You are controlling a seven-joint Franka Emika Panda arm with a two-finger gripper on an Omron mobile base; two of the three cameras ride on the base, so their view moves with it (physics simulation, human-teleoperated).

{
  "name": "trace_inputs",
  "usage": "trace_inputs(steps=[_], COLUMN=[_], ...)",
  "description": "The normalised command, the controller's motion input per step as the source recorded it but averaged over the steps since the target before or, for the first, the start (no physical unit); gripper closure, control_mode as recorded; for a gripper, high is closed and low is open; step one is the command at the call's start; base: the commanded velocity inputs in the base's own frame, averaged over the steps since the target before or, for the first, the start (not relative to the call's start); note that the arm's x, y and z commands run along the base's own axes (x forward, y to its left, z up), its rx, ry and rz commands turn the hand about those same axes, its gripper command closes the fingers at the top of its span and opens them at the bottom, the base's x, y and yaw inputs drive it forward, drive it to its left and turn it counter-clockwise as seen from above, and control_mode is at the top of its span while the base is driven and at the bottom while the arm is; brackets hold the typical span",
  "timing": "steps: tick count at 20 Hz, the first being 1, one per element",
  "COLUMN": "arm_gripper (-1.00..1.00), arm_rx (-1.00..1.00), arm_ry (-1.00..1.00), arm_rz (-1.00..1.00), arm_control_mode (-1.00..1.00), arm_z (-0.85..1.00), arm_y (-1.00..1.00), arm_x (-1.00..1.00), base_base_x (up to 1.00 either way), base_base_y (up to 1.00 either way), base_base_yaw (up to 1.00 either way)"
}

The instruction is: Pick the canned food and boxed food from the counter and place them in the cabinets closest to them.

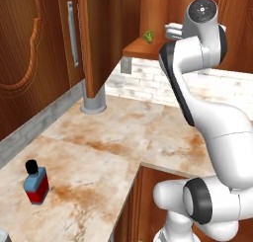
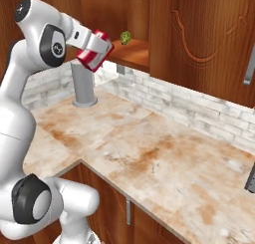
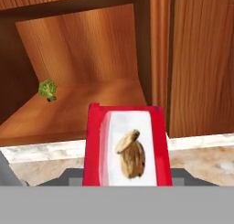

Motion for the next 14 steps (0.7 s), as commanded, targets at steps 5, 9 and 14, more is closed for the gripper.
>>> trace_inputs(steps=[5,9,14], arm_gripper=[1.00,1.00,1.00], arm_rx=[0.00,-0.01,0.00], arm_ry=[0.01,0.00,0.00], arm_rz=[0.00,0.00,0.00], arm_control_mode=[-1.00,-1.00,-1.00], arm_z=[0.00,-0.03,0.00], arm_y=[0.00,0.00,0.00], arm_x=[0.22,0.15,0.16], base_base_x=[0.00,0.00,0.00], base_base_y=[0.00,0.00,0.00], base_base_yaw=[0.00,0.00,0.00])
